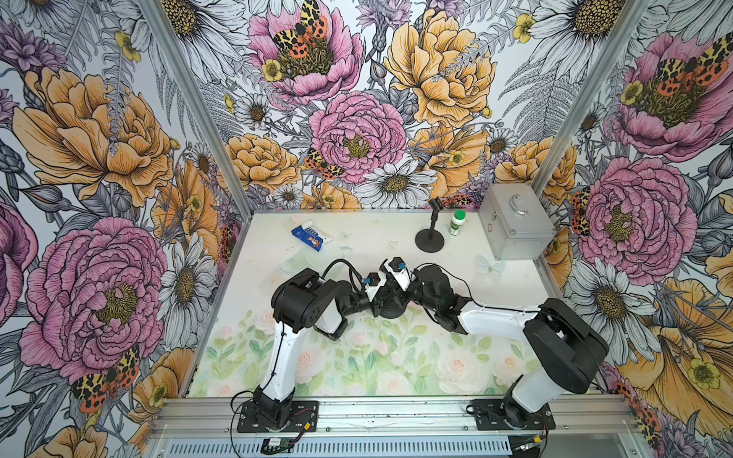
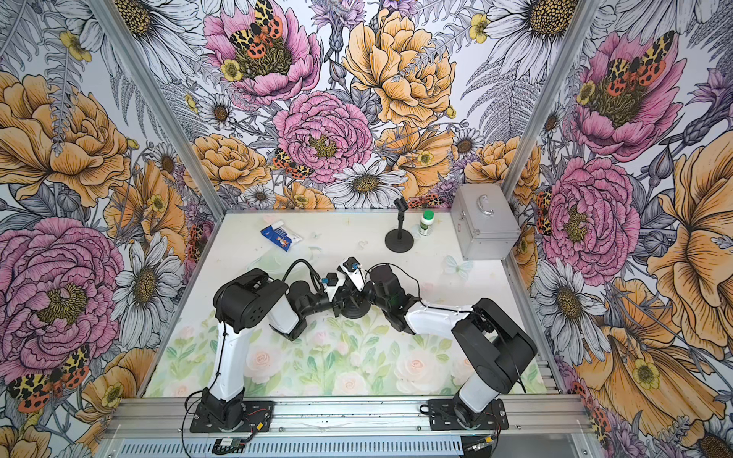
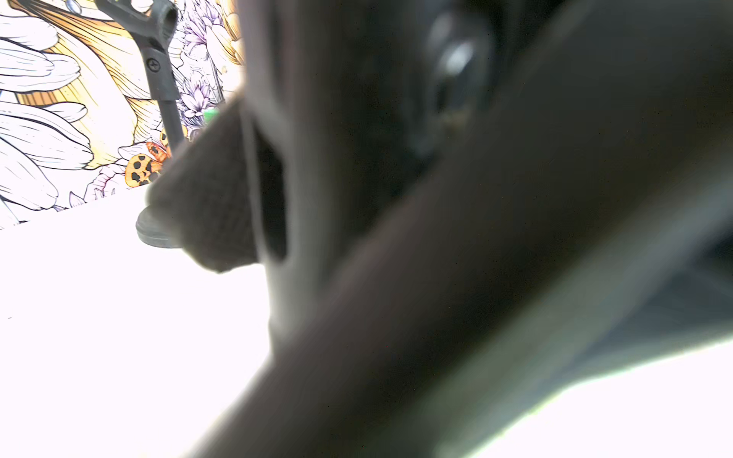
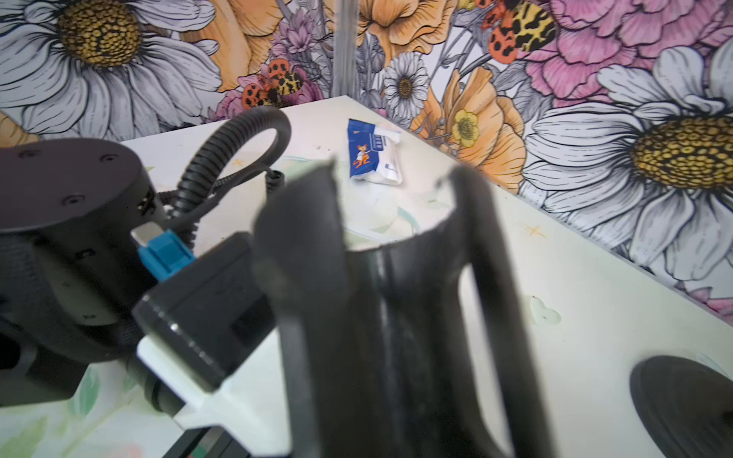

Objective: Assemble a microphone stand
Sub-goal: Screw the microphone stand pole into the microphone stand base.

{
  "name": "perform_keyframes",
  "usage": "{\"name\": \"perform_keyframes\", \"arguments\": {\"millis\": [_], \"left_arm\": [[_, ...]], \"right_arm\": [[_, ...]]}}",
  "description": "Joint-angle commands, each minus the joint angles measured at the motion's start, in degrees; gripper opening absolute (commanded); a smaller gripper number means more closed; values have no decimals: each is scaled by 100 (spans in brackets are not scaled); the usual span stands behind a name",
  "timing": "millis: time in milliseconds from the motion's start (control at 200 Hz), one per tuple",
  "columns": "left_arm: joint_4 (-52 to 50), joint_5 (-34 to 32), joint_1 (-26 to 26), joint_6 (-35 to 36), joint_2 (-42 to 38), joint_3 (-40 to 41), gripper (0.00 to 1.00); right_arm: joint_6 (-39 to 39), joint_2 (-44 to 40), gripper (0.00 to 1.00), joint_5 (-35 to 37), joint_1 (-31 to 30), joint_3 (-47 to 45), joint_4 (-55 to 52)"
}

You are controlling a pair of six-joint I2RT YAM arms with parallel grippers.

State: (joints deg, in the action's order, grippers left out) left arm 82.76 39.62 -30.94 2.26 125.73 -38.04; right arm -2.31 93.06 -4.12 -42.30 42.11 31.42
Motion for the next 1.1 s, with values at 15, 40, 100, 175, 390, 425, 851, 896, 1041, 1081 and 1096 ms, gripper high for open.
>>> {"name": "perform_keyframes", "arguments": {"millis": [15,40,100,175,390,425,851,896,1041,1081,1096], "left_arm": [[-182,284,-228,389,109,67,18],[-189,284,-228,395,103,75,18],[-188,275,-245,407,103,82,18],[-185,279,-246,407,109,78,18],[-189,271,-249,408,99,78,18],[-190,263,-246,411,109,78,17],[-187,275,-238,412,109,72,18],[-190,274,-237,403,117,69,18],[-190,266,-234,398,117,61,17],[-184,266,-237,381,118,60,17],[-189,252,-237,373,117,56,17]], "right_arm": [[-320,465,0,41,-30,-203,-5],[-568,405,0,-435,60,-203,-68],[-1110,237,11,-1759,423,-92,-441],[-1748,34,31,-3152,923,176,-1293],[-4327,265,49,-5921,1980,1462,-4610],[-4435,359,49,-5945,2016,1542,-4623],[-4620,1206,47,-6145,1946,2511,-4760],[-4621,1214,47,-6136,1901,2541,-4766],[-4552,1286,45,-6159,1823,2672,-4768],[-4464,1365,41,-6203,1817,2724,-4781],[-4434,1400,38,-6206,1814,2750,-4781]]}}
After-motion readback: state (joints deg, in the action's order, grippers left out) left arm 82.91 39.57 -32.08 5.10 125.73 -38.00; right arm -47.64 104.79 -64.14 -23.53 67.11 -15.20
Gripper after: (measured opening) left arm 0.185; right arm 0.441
